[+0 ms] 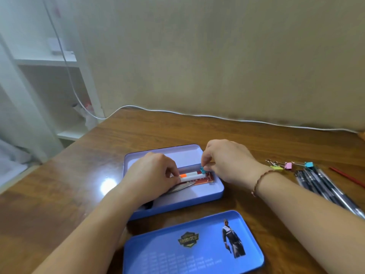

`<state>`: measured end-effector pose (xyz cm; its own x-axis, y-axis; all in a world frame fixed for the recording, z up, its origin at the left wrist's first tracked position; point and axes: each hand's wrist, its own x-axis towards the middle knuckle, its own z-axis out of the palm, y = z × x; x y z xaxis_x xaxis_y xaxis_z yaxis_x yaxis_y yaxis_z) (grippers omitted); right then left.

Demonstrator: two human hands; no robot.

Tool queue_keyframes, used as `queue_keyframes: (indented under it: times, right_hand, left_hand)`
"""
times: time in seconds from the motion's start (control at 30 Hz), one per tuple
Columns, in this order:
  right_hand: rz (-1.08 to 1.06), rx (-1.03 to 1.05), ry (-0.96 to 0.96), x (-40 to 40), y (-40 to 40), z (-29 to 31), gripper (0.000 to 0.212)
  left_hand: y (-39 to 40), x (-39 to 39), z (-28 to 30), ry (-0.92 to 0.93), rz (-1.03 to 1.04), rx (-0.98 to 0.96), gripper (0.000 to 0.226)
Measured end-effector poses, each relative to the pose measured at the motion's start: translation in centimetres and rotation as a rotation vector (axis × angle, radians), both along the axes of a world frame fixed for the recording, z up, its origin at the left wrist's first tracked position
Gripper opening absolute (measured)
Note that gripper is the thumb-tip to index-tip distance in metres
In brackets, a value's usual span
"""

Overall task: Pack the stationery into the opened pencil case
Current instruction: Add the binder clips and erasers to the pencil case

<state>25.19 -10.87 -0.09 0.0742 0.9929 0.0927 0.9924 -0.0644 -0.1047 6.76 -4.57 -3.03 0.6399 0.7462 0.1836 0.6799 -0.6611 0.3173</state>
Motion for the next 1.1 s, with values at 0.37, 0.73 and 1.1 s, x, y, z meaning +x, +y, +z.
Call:
queue_keyframes:
  times: [0.37, 0.73, 1.1]
  right_hand:
    - [0.004, 0.057, -0.037, 0.1, -0.1, -0.6, 0.016]
    - [-0.020, 0.143, 0.066, 1.7, -1.7, -0.7, 0.009]
    - [-0.414, 0.004, -0.075, 11.7, -7.5, -1.7, 0.019]
  left_hand:
    - [-0.1, -0.1, 0.1, -0.004, 0.012, -0.013, 0.007]
    - [-0.7, 0.0, -0.2, -0.149, -0.085, 0.041, 0.017]
    - [-2.1, 0.5, -0.3, -0.146, -0.285, 0.120, 0.016]
